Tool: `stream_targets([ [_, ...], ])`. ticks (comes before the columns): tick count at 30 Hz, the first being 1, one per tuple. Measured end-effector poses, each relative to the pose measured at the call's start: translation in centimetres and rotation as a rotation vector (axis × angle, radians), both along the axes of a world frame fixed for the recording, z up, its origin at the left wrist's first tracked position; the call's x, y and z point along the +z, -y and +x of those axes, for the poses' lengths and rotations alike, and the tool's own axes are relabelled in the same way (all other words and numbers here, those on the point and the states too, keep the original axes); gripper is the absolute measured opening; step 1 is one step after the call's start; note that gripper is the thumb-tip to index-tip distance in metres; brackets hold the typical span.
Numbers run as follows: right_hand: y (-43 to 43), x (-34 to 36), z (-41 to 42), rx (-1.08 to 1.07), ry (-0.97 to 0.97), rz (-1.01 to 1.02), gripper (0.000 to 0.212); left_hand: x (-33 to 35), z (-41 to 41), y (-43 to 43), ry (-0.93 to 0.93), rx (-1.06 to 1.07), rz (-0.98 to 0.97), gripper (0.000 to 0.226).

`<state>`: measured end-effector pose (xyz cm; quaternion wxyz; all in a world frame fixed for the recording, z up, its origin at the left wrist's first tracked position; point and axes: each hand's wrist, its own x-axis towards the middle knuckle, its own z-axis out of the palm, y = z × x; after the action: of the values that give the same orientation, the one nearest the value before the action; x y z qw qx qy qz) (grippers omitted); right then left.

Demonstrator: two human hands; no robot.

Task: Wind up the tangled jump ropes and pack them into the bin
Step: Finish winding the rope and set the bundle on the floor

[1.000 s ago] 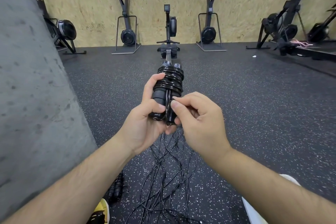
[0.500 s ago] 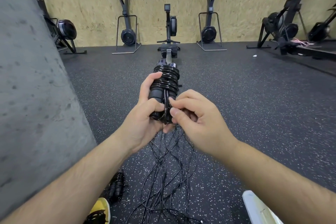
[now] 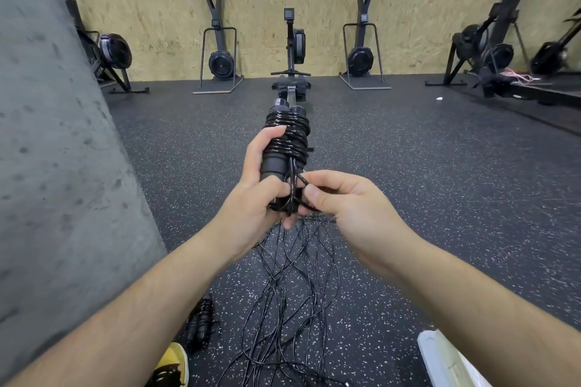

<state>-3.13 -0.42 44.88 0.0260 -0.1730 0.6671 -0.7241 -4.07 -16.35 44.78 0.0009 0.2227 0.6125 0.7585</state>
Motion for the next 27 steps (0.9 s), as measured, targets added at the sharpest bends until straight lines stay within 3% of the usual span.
stream_targets([
  [11,1.4,0.9,1.6,-0.176,-0.055,0.007,0.018,-0.4,-0.4,-0.7,-0.016,0.051,-0.020,0.075],
  [19,1.0,2.5,1.7,-0.104,0.130,-0.065,0.013,-0.7,-0.4,-1.0,-0.021,0.016,-0.061,0.077],
  [22,1.0,2.8,1.6,-0.099,0.156,-0.007,0.021,-0.6,-0.3,-1.2,-0.011,-0.005,-0.050,0.077],
  [27,0.6,3.2,1.2,-0.099,0.134,0.145,0.014,-0.5,-0.2,-1.0,-0.003,-0.058,0.025,0.074],
])
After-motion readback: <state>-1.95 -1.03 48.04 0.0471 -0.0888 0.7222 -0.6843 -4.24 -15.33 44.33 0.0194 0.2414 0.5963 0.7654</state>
